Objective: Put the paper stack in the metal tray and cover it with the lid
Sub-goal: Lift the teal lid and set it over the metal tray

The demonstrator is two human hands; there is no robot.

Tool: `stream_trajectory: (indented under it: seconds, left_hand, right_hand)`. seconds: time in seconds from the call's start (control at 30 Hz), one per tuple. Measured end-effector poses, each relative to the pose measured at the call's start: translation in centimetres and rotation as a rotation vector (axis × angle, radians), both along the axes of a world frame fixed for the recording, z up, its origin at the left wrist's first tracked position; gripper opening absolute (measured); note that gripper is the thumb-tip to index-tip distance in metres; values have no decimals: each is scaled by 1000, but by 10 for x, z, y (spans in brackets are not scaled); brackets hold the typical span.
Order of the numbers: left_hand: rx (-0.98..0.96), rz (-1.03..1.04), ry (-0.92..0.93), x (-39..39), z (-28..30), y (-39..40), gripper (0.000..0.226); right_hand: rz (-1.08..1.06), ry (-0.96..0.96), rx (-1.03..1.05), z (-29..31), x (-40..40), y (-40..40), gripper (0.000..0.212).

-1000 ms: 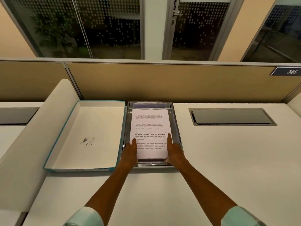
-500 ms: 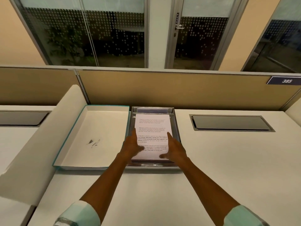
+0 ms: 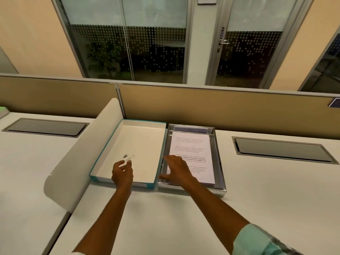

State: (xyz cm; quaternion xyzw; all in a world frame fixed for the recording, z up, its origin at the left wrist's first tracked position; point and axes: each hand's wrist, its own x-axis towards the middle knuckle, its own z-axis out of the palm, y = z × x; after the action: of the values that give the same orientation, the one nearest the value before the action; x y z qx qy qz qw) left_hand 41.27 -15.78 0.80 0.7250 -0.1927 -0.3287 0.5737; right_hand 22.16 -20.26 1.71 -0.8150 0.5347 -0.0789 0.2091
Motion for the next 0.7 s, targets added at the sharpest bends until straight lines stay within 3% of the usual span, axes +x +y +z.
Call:
stream_trajectory:
  seconds: [0.2, 0.37, 0.43, 0.57, 0.7]
  left_hand:
    - [101, 92, 84, 36, -24, 29, 37]
    - [157, 172, 94, 47, -31, 36, 26]
    - [184, 162, 160, 50, -36, 38, 35]
    - [205, 64, 334, 51, -48, 39, 53]
    - [147, -97, 546, 48, -49, 35, 57]
  right_hand:
    - [251, 87, -42, -17, 58, 9, 64]
    - [340, 243, -34, -37, 88, 19, 35]
    - [349, 266, -49, -46, 92, 22, 22]
    - [330, 253, -58, -51, 95, 19, 25]
    - [308, 190, -61, -48, 95, 17, 24]
